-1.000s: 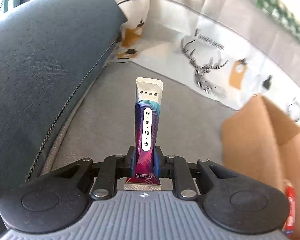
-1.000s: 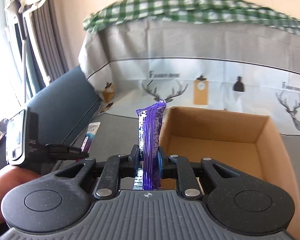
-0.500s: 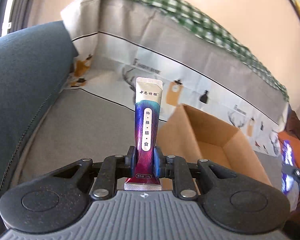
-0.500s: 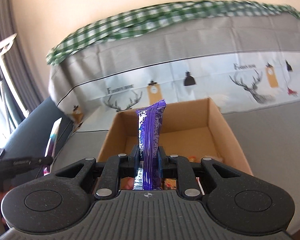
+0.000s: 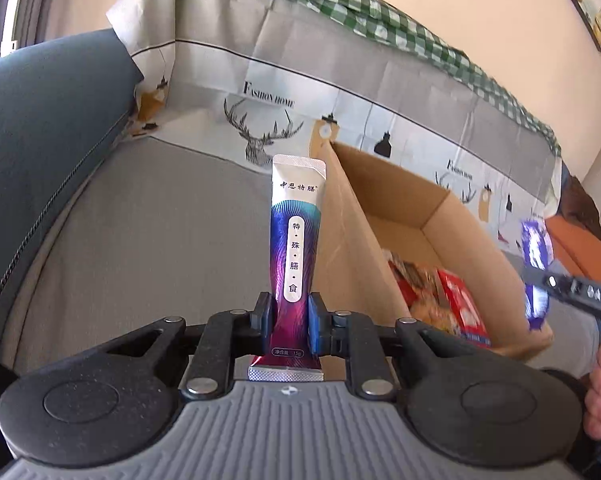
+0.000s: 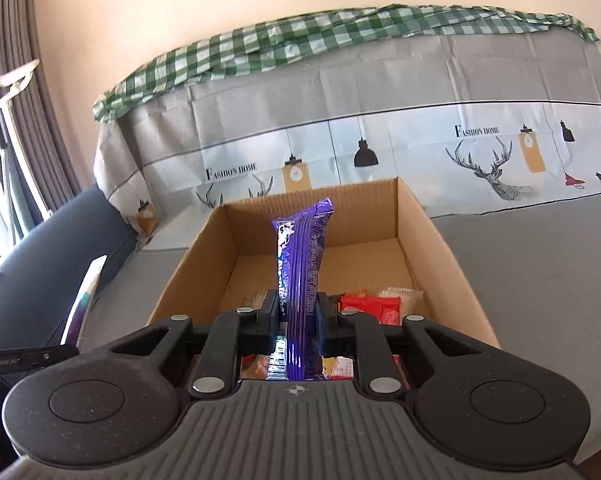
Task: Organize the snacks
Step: 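Lift and carry the stick pack and purple chocolate bar over the box with both grippers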
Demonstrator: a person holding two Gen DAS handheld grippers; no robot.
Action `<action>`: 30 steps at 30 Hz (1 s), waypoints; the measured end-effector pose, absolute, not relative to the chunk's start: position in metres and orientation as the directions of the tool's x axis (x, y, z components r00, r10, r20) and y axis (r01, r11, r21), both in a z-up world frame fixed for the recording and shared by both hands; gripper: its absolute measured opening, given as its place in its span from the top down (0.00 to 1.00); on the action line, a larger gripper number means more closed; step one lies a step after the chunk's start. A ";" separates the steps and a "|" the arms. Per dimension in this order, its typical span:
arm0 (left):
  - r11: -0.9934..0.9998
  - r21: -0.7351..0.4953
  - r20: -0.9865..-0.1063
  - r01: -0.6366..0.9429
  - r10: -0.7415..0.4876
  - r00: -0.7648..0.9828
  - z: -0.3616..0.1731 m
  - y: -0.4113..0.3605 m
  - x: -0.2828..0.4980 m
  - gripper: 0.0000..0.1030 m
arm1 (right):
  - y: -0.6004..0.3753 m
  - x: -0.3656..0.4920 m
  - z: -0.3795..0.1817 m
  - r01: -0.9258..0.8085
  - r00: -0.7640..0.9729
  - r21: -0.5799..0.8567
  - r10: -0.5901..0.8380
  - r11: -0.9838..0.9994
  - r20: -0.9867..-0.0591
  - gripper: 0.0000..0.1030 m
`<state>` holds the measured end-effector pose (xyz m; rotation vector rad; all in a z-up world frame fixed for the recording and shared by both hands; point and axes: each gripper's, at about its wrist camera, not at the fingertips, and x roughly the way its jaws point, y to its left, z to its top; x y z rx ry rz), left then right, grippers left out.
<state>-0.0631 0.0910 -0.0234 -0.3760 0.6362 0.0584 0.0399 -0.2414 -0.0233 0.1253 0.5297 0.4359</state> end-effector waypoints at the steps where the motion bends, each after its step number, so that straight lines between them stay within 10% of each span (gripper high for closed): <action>1: 0.933 -0.320 -0.594 -0.165 -0.061 0.802 -0.024 0.089 -0.065 0.81 | -0.239 0.040 -0.022 -0.381 0.771 0.220 0.440 0.898 -0.460 0.82; 30: 0.946 -0.269 -0.615 -0.180 -0.025 0.788 0.028 0.076 -0.045 0.81 | -0.243 0.047 -0.028 -0.445 0.752 0.245 0.508 0.861 -0.420 0.82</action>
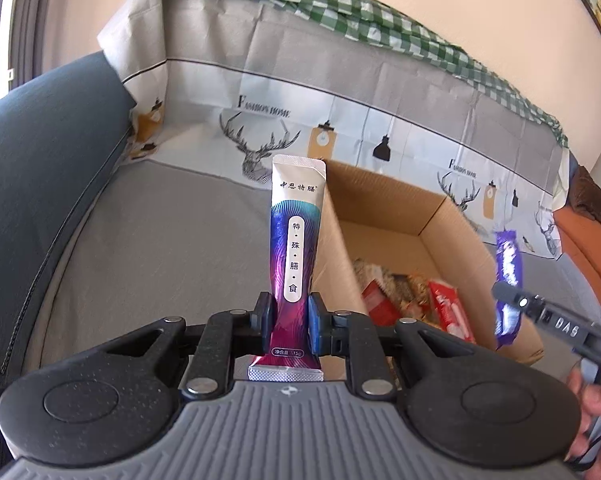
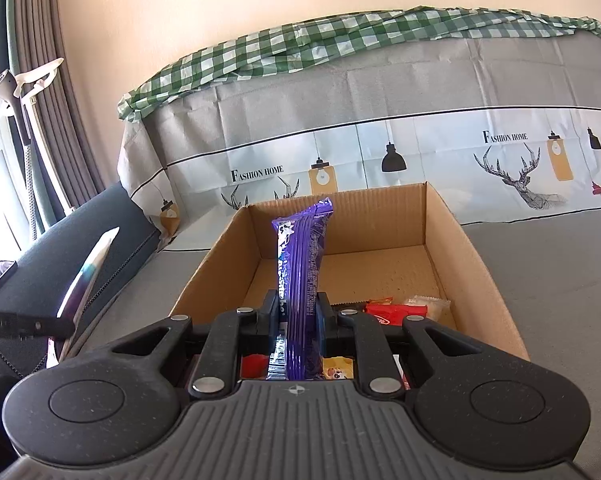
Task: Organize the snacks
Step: 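Lift and carry the stick pack and purple chocolate bar over the box with both grippers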
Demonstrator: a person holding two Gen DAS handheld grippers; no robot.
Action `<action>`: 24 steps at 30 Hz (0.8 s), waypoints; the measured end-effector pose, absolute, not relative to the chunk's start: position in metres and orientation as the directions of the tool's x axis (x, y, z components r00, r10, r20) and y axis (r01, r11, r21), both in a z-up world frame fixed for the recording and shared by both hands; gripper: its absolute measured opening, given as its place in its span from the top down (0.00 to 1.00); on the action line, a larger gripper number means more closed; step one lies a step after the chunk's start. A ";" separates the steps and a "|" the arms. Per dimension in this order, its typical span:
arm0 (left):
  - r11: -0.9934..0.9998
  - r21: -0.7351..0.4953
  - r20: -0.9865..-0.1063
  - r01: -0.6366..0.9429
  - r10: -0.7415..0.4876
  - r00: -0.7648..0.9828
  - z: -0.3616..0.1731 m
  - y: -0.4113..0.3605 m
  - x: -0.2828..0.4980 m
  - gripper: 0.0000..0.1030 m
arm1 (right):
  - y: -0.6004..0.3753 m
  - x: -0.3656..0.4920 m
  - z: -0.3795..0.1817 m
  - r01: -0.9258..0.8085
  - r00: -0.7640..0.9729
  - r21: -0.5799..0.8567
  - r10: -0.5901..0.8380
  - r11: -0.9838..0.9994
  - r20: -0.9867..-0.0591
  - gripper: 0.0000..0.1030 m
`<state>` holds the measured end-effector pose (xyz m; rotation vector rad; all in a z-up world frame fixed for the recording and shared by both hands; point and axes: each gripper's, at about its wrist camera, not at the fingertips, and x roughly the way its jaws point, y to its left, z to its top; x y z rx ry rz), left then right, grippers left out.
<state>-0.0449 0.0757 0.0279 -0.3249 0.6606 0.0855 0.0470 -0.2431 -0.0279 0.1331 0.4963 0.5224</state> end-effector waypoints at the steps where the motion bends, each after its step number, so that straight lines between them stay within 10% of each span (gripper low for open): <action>1: 0.947 -0.269 -0.612 -0.174 -0.028 0.790 0.031 0.073 -0.043 0.81 | -0.243 0.047 -0.028 -0.447 0.753 0.245 0.509 0.861 -0.417 0.82; 24: 0.966 -0.250 -0.614 -0.063 -0.108 0.782 0.042 0.024 0.004 0.81 | -0.251 0.050 -0.028 -0.452 0.763 0.291 0.535 0.843 -0.363 0.82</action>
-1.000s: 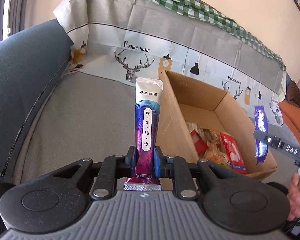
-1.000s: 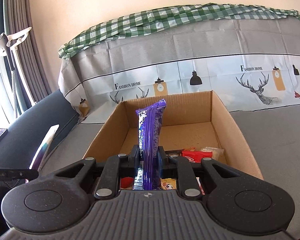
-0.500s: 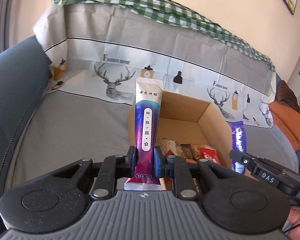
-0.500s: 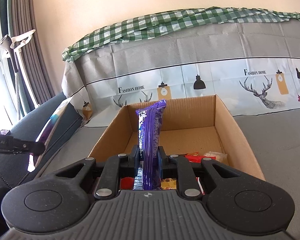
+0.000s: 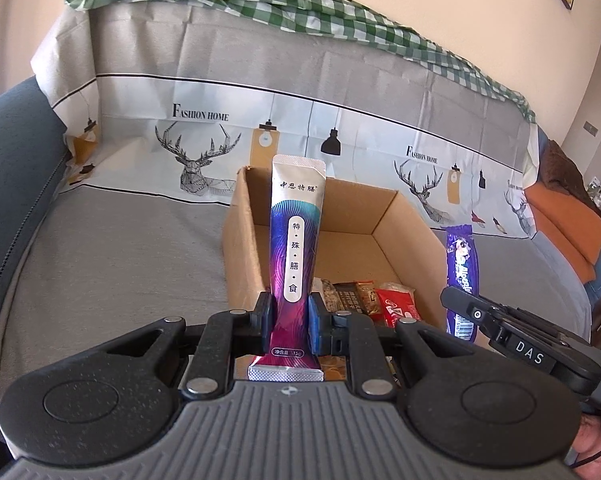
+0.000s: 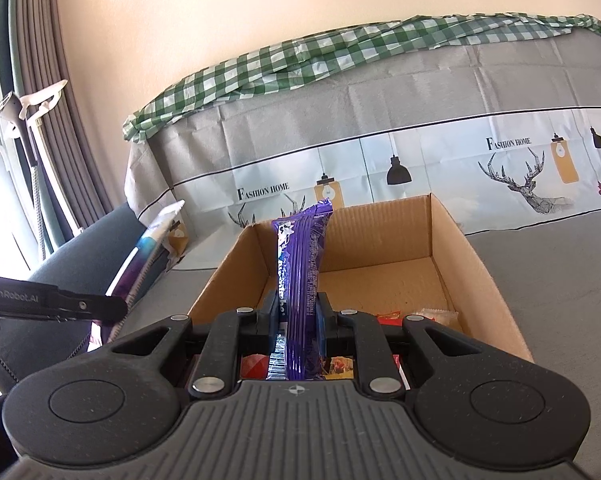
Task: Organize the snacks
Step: 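Lift and carry the stick pack and purple chocolate bar over the box with both grippers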
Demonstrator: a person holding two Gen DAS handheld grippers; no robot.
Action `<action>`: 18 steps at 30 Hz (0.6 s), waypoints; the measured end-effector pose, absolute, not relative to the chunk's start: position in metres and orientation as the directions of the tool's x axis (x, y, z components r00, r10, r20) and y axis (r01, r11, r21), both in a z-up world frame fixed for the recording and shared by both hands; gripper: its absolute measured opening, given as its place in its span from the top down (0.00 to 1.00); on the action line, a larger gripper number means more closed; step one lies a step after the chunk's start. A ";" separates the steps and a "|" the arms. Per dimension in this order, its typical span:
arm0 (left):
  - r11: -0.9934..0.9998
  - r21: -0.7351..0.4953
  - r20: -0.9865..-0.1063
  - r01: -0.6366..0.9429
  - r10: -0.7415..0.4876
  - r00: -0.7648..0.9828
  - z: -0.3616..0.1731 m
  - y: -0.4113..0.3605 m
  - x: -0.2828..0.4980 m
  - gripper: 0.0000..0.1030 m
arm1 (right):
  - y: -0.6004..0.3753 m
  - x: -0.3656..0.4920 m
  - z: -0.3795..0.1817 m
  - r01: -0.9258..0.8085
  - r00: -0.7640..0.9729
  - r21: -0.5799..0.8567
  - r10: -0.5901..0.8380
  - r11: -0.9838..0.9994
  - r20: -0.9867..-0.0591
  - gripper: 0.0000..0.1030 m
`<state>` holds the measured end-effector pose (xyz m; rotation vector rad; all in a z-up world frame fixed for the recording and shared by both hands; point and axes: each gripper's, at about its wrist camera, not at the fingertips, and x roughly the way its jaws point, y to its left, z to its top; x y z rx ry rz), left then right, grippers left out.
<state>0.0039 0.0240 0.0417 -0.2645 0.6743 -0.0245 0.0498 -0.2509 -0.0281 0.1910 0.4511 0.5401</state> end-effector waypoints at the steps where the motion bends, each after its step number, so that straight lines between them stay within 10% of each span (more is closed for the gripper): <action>1: 0.966 -0.250 -0.614 -0.060 -0.110 0.781 0.041 0.023 0.007 0.81 | -0.251 0.050 -0.028 -0.450 0.766 0.294 0.533 0.843 -0.358 0.82; 18: 0.966 -0.260 -0.591 -0.006 -0.154 0.792 0.050 -0.010 0.059 0.81 | -0.258 0.064 -0.031 -0.428 0.777 0.345 0.535 0.835 -0.331 0.82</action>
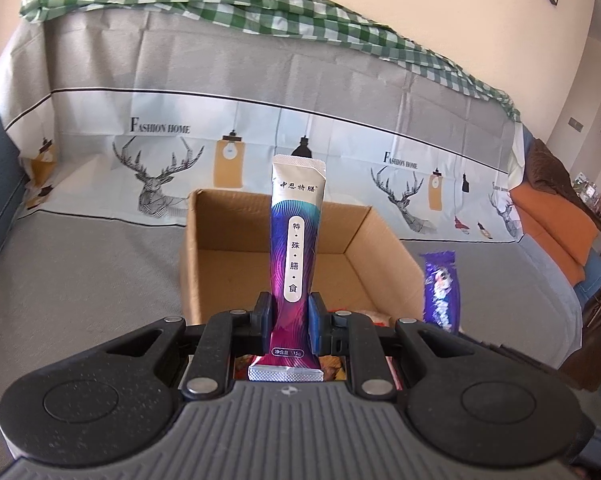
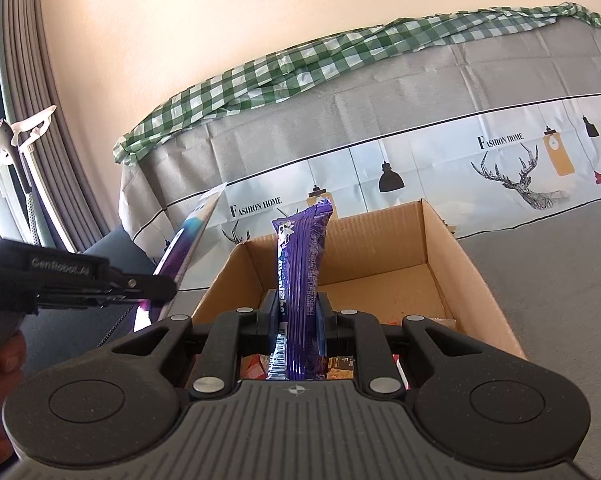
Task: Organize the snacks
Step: 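Lift and carry the stick pack and purple chocolate bar over the box with both grippers, then open both grippers to drop the stick pack and chocolate bar into the box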
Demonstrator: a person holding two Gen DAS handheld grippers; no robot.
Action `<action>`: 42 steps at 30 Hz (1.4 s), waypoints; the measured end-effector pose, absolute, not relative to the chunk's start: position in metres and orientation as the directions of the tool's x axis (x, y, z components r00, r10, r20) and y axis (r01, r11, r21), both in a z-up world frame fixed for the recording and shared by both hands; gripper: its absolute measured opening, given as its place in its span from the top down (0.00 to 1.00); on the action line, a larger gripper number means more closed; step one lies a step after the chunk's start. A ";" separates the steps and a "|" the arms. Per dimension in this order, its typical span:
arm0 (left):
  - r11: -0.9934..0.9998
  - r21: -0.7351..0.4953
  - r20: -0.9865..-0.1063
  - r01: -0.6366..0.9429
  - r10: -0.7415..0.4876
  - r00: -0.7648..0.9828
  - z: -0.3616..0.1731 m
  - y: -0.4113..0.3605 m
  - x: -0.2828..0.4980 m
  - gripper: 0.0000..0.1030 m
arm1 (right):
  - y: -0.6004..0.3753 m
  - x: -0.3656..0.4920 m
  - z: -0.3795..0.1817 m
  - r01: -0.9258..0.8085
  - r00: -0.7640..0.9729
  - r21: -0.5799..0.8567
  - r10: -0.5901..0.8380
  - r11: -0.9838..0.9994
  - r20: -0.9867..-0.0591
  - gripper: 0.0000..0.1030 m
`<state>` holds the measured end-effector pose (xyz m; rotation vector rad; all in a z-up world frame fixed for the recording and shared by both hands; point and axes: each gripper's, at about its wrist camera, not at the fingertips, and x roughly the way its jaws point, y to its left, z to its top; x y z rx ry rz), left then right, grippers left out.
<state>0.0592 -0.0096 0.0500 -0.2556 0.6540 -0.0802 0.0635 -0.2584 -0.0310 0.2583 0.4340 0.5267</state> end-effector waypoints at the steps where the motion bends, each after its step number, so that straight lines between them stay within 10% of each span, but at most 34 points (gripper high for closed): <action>1: 0.965 -0.261 -0.590 -0.004 -0.156 0.792 0.050 -0.011 0.061 0.81 | -0.259 0.064 -0.032 -0.428 0.777 0.347 0.536 0.835 -0.331 0.82; 32: 0.964 -0.252 -0.554 0.082 -0.213 0.805 0.067 -0.048 0.084 0.79 | -0.265 0.062 -0.032 -0.411 0.791 0.371 0.528 0.832 -0.308 0.81; 42: 0.969 -0.246 -0.600 -0.003 -0.150 0.786 0.060 -0.032 0.067 0.41 | -0.264 0.069 -0.035 -0.369 0.795 0.371 0.497 0.852 -0.349 0.22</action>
